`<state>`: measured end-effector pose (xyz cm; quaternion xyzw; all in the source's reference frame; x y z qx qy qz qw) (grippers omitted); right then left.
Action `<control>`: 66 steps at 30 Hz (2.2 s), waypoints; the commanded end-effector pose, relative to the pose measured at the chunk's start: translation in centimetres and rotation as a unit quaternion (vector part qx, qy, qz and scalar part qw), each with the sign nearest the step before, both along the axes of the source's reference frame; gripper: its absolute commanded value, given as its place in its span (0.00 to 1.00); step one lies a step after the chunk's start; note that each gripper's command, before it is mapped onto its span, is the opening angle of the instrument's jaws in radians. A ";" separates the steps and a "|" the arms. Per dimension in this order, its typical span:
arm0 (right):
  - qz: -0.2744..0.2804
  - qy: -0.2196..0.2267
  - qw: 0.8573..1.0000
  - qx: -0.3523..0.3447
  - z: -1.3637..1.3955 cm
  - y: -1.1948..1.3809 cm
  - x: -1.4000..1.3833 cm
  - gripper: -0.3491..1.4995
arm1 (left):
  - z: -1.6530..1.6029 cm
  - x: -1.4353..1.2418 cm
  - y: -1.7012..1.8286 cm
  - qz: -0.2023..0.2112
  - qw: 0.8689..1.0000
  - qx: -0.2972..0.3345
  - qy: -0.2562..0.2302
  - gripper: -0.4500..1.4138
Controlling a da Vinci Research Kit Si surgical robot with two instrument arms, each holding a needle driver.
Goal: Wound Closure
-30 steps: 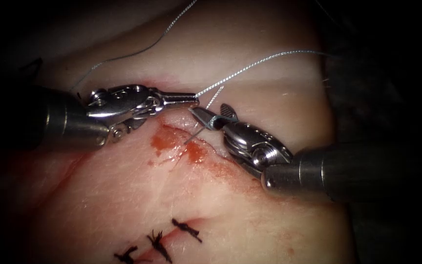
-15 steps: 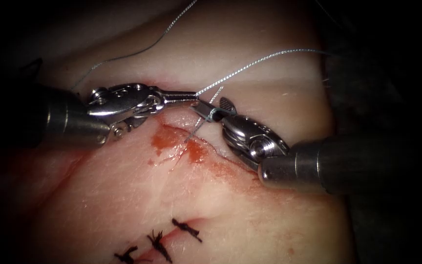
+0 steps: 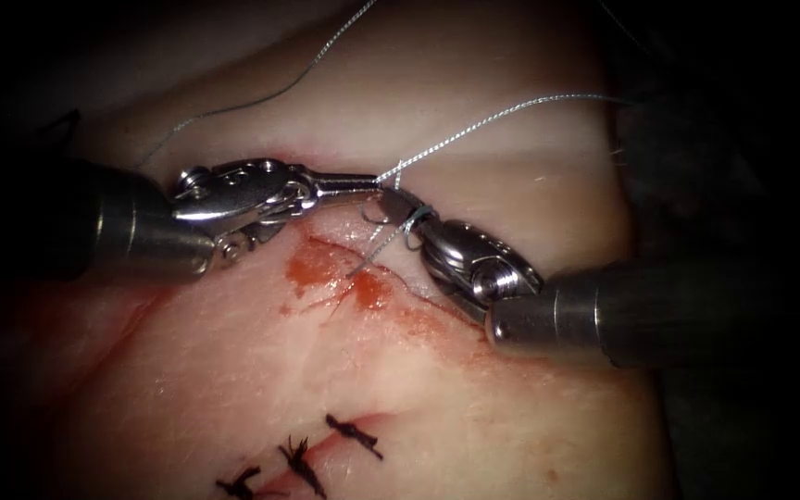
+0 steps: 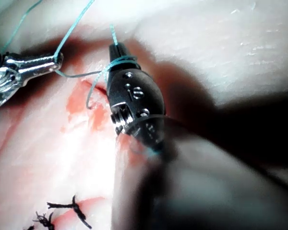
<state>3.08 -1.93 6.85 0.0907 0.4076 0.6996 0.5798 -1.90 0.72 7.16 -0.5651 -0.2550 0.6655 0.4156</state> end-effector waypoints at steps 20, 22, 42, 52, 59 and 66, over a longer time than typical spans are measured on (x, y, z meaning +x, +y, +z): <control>-0.125 0.083 0.984 -0.100 -0.63 -0.12 0.02 0.00 | 0.58 0.65 0.67 -0.029 0.976 -0.068 0.207 0.00; -0.133 0.088 0.982 -0.104 -0.64 -0.12 0.02 0.00 | 0.59 0.64 0.67 -0.029 0.975 -0.071 0.209 0.00; -0.323 0.136 0.926 -0.138 -0.59 -0.32 -0.20 0.00 | 0.64 0.79 1.19 -0.048 0.951 -0.131 0.276 0.00; -0.346 0.137 0.916 -0.146 -0.58 -0.62 0.17 0.00 | 0.76 0.70 1.63 -0.051 0.931 -0.174 0.317 0.00; -0.354 0.133 0.913 -0.153 -0.60 -0.80 0.39 0.00 | 0.79 0.53 1.91 -0.017 0.919 -0.230 0.320 0.00; -0.360 0.133 0.910 -0.155 -0.56 -0.88 0.45 0.00 | 0.77 0.01 2.34 0.044 0.884 -0.333 0.325 0.00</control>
